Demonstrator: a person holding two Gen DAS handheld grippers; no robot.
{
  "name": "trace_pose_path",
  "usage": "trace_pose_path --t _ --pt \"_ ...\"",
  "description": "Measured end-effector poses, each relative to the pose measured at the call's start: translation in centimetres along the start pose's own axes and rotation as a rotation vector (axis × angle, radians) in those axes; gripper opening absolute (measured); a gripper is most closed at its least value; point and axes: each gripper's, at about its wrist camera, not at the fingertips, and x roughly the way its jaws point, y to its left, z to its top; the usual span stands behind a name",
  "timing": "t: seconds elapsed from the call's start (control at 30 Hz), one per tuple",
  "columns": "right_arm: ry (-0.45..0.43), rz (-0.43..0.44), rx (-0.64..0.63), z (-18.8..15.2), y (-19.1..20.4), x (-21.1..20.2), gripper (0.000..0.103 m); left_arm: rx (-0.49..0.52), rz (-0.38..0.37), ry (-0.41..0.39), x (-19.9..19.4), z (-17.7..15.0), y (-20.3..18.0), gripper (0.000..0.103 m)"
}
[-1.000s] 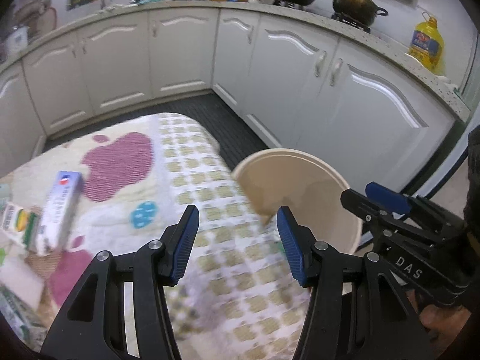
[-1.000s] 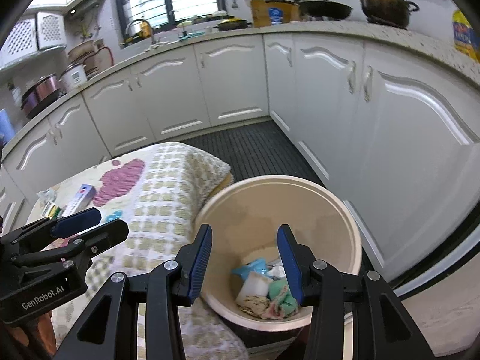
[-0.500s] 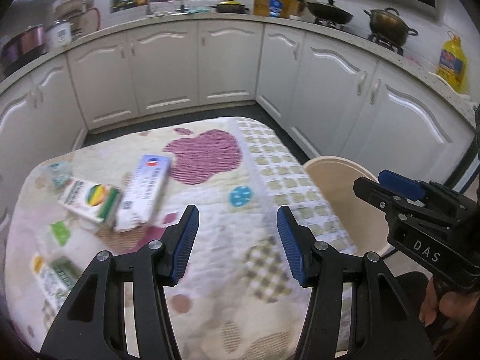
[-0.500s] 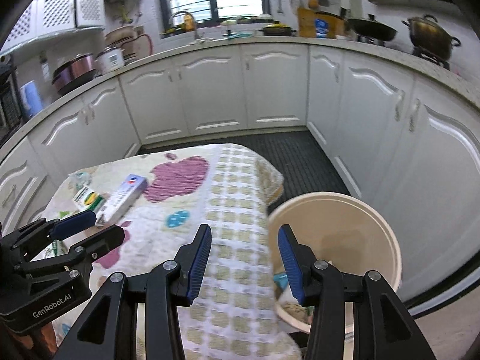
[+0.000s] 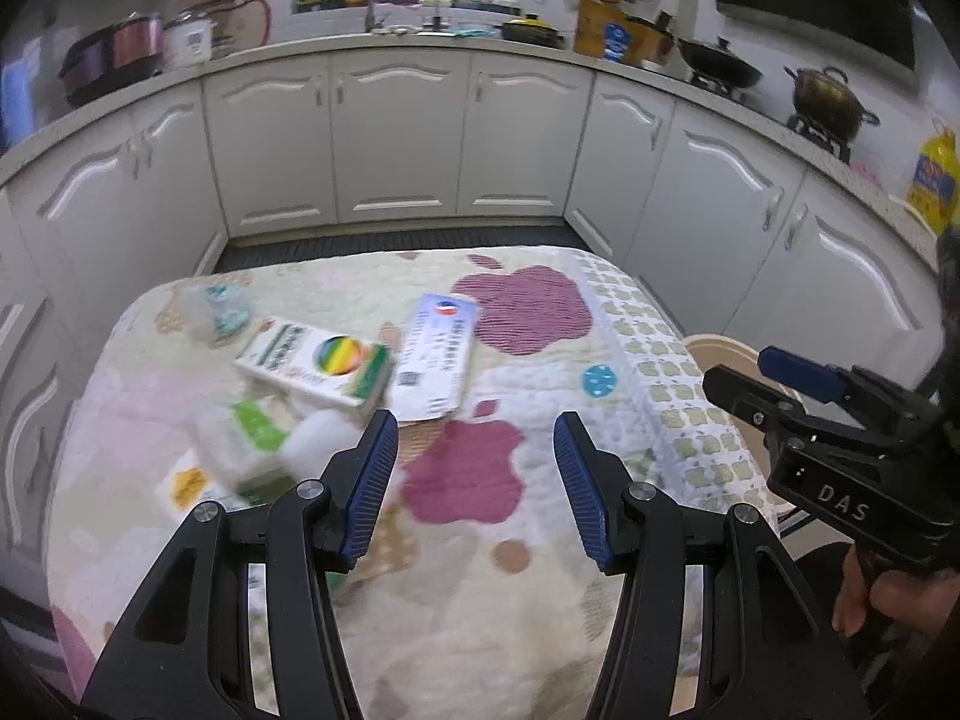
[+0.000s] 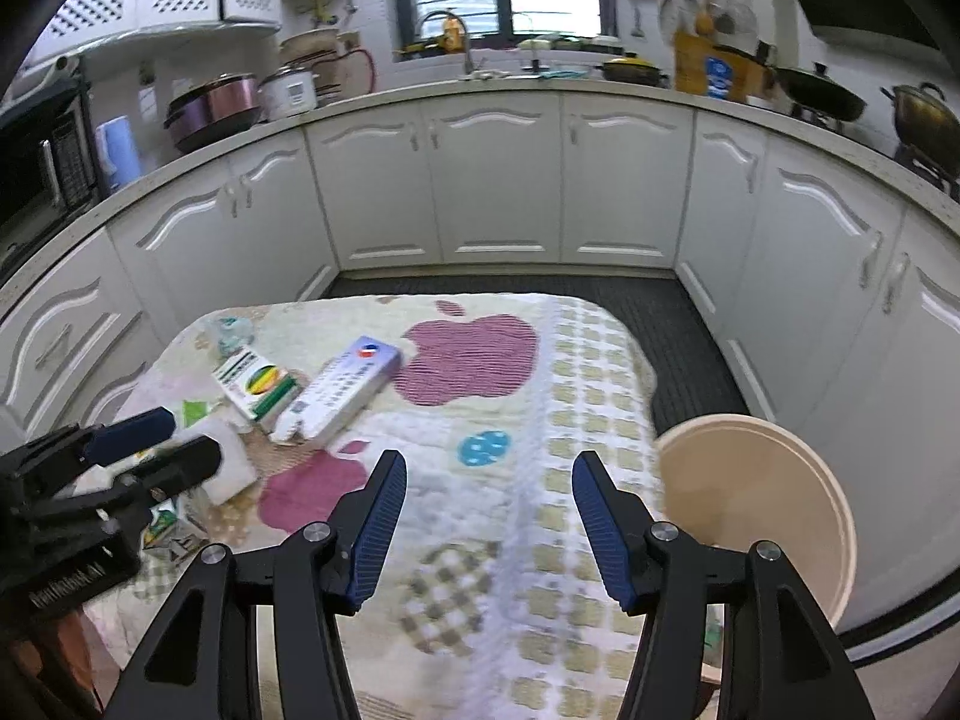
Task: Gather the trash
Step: 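Move both open grippers back over the table, then grasp the white milk carton with the left gripper while the right grasps the white sponge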
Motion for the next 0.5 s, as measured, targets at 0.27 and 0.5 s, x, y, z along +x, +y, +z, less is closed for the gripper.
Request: trace_pose_path --t 0.27,0.5 --pt "0.048 0.123 -0.025 0.4 3.6 2.7 0.055 -0.122 0.025 0.049 -2.4 -1.0 7.4 0.062" --pt "0.099 0.217 -0.02 0.9 6.2 5.4 0.056 -0.211 0.034 0.134 -1.9 -3.3 12.1 0.062"
